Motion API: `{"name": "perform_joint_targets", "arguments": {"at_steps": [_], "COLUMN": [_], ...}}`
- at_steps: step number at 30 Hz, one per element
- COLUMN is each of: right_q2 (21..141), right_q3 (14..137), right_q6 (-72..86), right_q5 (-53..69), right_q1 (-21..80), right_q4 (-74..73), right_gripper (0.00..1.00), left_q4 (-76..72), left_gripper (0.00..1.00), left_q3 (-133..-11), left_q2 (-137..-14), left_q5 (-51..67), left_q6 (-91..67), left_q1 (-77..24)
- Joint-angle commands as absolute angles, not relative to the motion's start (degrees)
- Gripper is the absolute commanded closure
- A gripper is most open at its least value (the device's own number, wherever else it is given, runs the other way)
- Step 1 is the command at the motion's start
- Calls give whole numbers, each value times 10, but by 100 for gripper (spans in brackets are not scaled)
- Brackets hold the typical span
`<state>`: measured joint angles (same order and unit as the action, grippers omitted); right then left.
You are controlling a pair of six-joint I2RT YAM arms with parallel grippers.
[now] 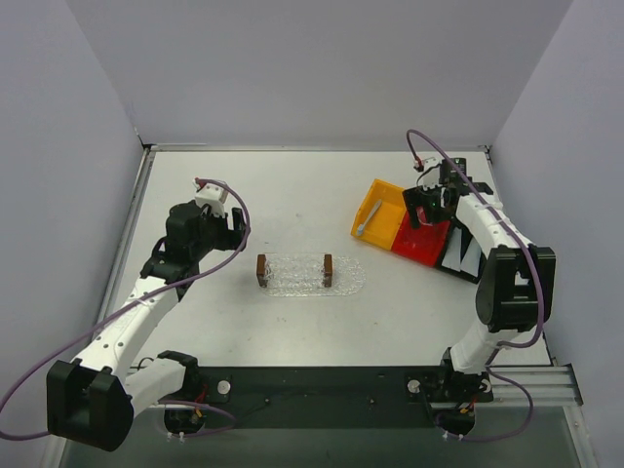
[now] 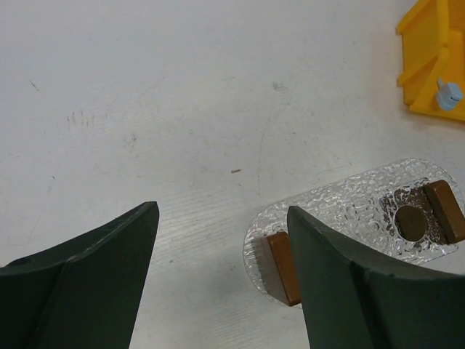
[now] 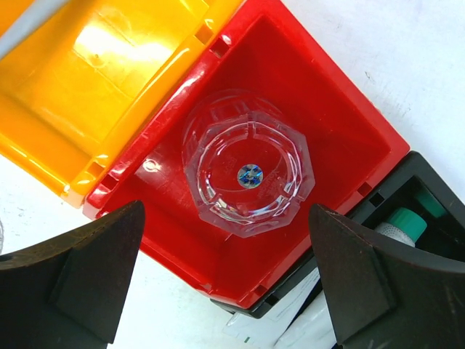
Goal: Prepare toiletry sets of a toothbrush and toothpaste on the tray
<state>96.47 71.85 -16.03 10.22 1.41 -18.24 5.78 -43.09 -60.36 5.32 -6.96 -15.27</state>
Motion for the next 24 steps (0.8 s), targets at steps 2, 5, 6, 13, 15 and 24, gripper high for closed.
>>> {"name": "perform_joint_targets", "arguments": {"at_steps": [2,5,6,13,15,24], "right_q2": [979,988,990,1012,1018,1017], "right_q3": [742,744,745,753,753,751], "right_q6": [-172,-176,-177,-178,-180,-187], "right_q5": [120,125,127,136,136,131], "right_q1": [2,2,2,2,2,2], "right_q4": [-194,-194,-194,-190,-190,-190], "right_gripper": [11,11,12,16,18,33], "left_q4": [29,30,31,30,33,32], "left_gripper": [18,18,18,18,18,18], "left_q3": [-433,-432,-432,-432,-432,-429], "left_q2": [-606,-606,-606,-609,-607,-606], "left_q5": [62,63,63,64,64,62], "left_q6": [-66,-66,-66,-68,-67,-66], "left_q1": [-149,-149,-149,-149,-149,-149]}}
